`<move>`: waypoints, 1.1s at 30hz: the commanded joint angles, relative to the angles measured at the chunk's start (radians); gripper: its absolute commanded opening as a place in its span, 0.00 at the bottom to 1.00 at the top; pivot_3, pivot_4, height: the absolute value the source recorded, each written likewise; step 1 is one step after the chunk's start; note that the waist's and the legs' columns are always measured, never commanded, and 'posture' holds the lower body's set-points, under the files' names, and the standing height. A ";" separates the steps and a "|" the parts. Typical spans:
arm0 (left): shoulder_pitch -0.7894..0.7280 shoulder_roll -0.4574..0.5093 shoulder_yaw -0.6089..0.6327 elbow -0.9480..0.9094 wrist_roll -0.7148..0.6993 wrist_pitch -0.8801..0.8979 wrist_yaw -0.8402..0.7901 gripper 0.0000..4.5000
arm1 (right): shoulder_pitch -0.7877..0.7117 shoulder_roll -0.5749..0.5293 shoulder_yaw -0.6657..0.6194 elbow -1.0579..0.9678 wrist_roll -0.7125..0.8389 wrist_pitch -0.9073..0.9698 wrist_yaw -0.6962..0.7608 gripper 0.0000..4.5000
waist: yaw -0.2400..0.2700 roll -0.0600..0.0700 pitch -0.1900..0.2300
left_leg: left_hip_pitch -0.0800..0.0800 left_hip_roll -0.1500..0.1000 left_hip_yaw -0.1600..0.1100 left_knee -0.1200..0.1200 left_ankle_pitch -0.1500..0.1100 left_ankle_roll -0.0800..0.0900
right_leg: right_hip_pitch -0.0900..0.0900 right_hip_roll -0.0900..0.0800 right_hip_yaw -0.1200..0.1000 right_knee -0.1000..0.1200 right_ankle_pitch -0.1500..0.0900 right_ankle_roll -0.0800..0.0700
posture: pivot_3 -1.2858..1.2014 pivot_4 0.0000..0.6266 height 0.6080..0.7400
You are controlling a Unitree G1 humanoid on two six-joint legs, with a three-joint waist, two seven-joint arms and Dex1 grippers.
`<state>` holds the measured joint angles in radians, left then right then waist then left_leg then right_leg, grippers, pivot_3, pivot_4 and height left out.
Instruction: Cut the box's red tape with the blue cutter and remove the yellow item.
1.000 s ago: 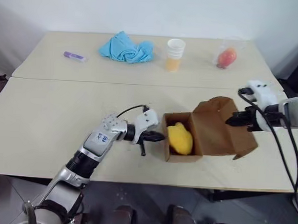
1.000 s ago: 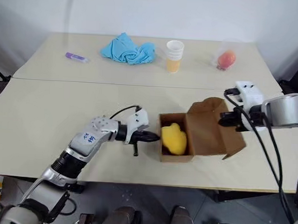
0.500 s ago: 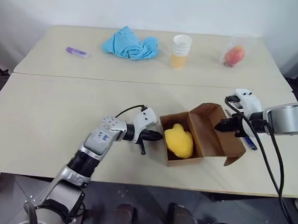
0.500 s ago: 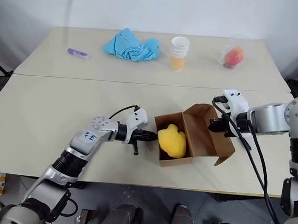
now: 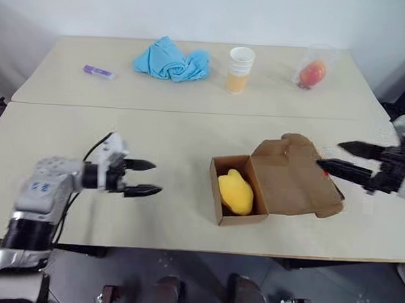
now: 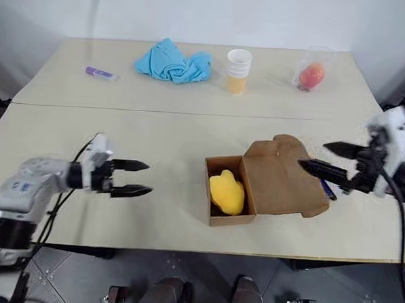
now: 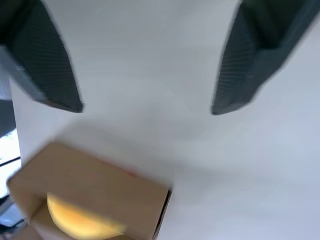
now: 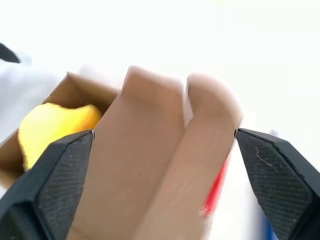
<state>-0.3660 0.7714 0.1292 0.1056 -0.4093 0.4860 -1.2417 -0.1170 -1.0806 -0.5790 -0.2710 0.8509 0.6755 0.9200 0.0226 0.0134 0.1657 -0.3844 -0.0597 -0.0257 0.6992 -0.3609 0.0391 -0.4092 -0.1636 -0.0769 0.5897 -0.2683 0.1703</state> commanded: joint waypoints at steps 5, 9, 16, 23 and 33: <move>0.108 0.150 0.152 0.174 -0.005 -0.166 -0.081 1.00 | 0.197 -0.003 -0.273 -0.005 -0.029 -0.193 0.426 1.00 | 0.004 -0.001 0.002 | 0.008 0.005 0.001 -0.001 0.000 0.000 | 0.008 0.000 0.001 -0.001 0.000 0.001 | 0.52 0.24 1.00; 0.087 0.187 0.161 0.192 -0.027 -0.125 -0.091 1.00 | 0.320 0.072 -0.409 -0.073 -0.048 -0.215 0.449 1.00 | 0.005 -0.002 0.003 | 0.014 0.005 -0.002 -0.002 -0.002 -0.001 | 0.014 -0.001 0.001 -0.002 0.000 0.000 | 0.52 0.24 1.00; -0.623 -0.028 -0.275 0.065 0.001 0.213 -0.185 1.00 | 0.476 0.185 -0.442 -0.170 -0.063 -0.295 0.491 1.00 | 0.052 -0.011 0.008 | 0.011 -0.001 -0.008 0.003 -0.001 0.000 | 0.016 -0.002 0.004 -0.001 0.004 0.000 | 0.52 0.24 1.00; -0.883 -0.253 -0.635 0.116 0.178 0.196 -0.252 1.00 | 0.520 0.208 -0.530 -0.213 -0.043 -0.275 0.412 1.00 | 0.002 -0.009 0.008 | 0.016 -0.004 0.002 -0.007 -0.002 0.003 | 0.015 0.000 0.006 -0.005 0.001 0.001 | 0.52 0.24 1.00; -0.898 -0.537 -0.768 0.331 0.412 -0.096 -0.072 1.00 | 0.573 0.271 -0.553 -0.366 0.037 -0.246 0.270 1.00 | 0.008 -0.012 0.011 | 0.014 0.003 0.003 -0.002 -0.002 0.002 | 0.015 0.000 0.007 -0.005 0.001 0.003 | 0.52 0.24 1.00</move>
<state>-1.2454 0.2456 -0.6485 0.4263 -0.0264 0.4330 -1.3381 0.4495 -0.8150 -1.0939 -0.5998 0.8521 0.4239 1.2148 0.0309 0.0015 0.1762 -0.3701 -0.0567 -0.0230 0.6971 -0.3627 0.0416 -0.3949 -0.1636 -0.0700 0.5846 -0.2669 0.1730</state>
